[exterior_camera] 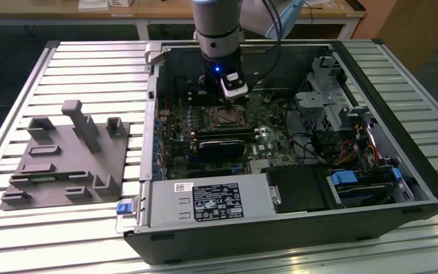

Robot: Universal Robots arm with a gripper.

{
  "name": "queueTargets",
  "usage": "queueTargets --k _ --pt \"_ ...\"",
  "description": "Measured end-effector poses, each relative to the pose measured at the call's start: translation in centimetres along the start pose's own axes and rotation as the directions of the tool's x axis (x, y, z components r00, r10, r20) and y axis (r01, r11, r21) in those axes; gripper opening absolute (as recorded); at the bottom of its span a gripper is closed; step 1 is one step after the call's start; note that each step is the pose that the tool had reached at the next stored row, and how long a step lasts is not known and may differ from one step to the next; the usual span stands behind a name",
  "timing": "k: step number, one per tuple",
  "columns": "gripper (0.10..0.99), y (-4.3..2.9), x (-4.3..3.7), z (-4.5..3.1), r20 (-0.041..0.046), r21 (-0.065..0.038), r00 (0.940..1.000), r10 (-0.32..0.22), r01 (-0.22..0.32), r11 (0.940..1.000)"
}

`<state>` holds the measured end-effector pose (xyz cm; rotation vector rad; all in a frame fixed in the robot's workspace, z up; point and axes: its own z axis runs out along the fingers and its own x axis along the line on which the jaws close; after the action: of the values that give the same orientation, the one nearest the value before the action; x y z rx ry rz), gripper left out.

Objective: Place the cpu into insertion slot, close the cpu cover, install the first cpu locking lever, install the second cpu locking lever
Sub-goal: 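Install the first cpu locking lever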

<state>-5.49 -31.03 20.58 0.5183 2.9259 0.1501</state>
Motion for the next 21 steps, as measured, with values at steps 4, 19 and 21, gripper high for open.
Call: queueTargets --k 4,19,21 --pt "0.106 -0.84 -0.32 -0.05 0.0006 0.006 1.0 -0.001 0.001 1.0" --pt "0.106 -1.39 -0.68 -0.4 -0.014 0.028 0.9999 -0.002 0.003 0.9996" --pt "0.106 -1.32 -0.76 -0.93 -0.014 0.028 0.9999 -0.002 0.003 0.9996"
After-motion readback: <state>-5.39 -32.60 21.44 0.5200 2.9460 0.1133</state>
